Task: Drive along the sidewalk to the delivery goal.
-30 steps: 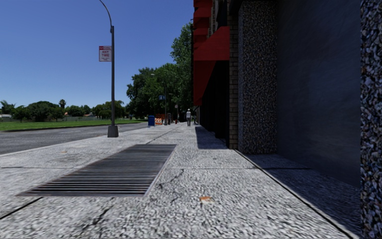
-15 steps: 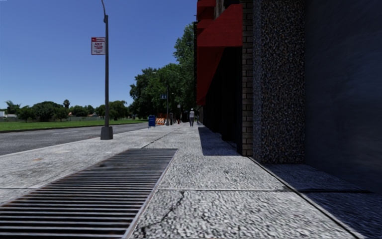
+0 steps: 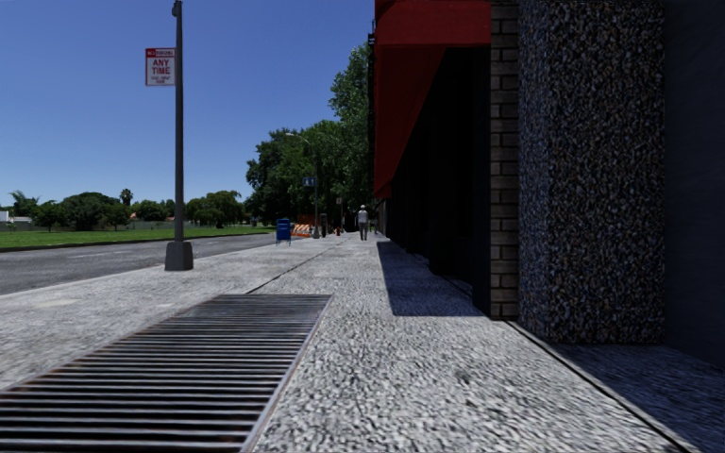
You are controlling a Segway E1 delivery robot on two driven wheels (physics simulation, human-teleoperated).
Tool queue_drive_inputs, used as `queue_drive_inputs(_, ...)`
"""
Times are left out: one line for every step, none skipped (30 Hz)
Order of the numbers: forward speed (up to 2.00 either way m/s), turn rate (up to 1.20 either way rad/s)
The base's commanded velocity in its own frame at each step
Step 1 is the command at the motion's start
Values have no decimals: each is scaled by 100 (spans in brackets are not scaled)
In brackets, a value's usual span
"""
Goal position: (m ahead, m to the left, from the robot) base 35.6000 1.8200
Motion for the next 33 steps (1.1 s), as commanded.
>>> queue_drive_inputs(200, 0)
queue_drive_inputs(200, 0)
queue_drive_inputs(200, 0)
queue_drive_inputs(200, 0)
queue_drive_inputs(200, 0)
queue_drive_inputs(200, 0)
queue_drive_inputs(200, 0)
queue_drive_inputs(200, 0)
queue_drive_inputs(200, 0)
queue_drive_inputs(200, 0)
queue_drive_inputs(200, 0)
queue_drive_inputs(200, 0)
queue_drive_inputs(200, 0)
queue_drive_inputs(200, 0)
queue_drive_inputs(200, 0)
queue_drive_inputs(200, 0)
queue_drive_inputs(200, 0)
queue_drive_inputs(200, 0)
queue_drive_inputs(200, 0)
queue_drive_inputs(200, 0)
queue_drive_inputs(200, 0)
queue_drive_inputs(200, 0)
queue_drive_inputs(200, 0)
queue_drive_inputs(200, 0)
queue_drive_inputs(200, 0)
queue_drive_inputs(200, 0)
queue_drive_inputs(200, 0)
queue_drive_inputs(200, 0)
queue_drive_inputs(200, 0)
queue_drive_inputs(200, 0)
queue_drive_inputs(200, 0)
queue_drive_inputs(200, 0)
queue_drive_inputs(200, 0)
